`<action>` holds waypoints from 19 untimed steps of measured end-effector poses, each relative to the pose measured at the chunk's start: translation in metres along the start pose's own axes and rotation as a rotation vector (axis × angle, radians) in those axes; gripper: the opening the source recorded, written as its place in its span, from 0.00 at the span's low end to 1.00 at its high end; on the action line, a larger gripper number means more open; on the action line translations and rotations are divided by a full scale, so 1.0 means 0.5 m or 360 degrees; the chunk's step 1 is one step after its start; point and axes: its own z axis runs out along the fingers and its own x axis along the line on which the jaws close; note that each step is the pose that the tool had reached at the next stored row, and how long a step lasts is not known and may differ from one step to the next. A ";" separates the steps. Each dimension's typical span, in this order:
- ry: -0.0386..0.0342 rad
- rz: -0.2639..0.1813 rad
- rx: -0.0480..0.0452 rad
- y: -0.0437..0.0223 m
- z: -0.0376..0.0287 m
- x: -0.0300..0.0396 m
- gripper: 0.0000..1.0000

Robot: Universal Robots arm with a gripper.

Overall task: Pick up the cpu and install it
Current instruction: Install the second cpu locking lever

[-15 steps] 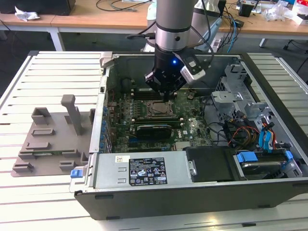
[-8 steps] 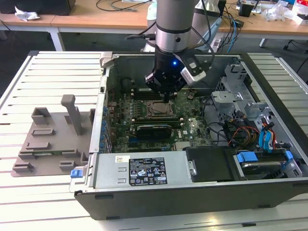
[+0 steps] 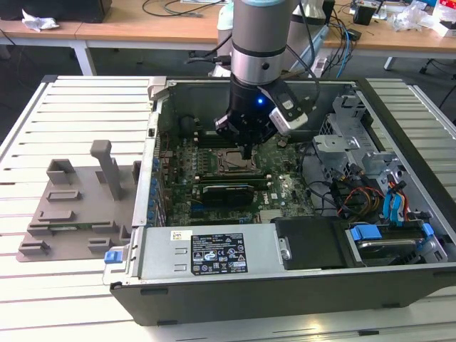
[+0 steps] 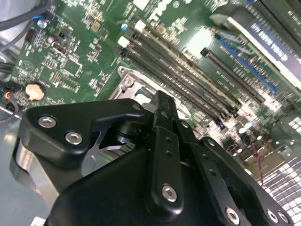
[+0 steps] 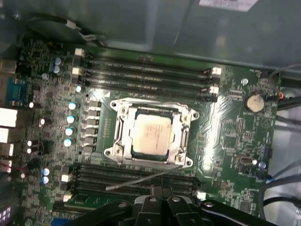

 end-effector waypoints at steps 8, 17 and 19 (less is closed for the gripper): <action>-0.0007 0.0001 -0.0051 -0.021 0.006 0.017 0.11; -0.0025 0.0005 -0.0199 -0.033 0.013 0.034 0.11; -0.0027 0.0005 -0.0211 -0.038 0.020 0.041 0.11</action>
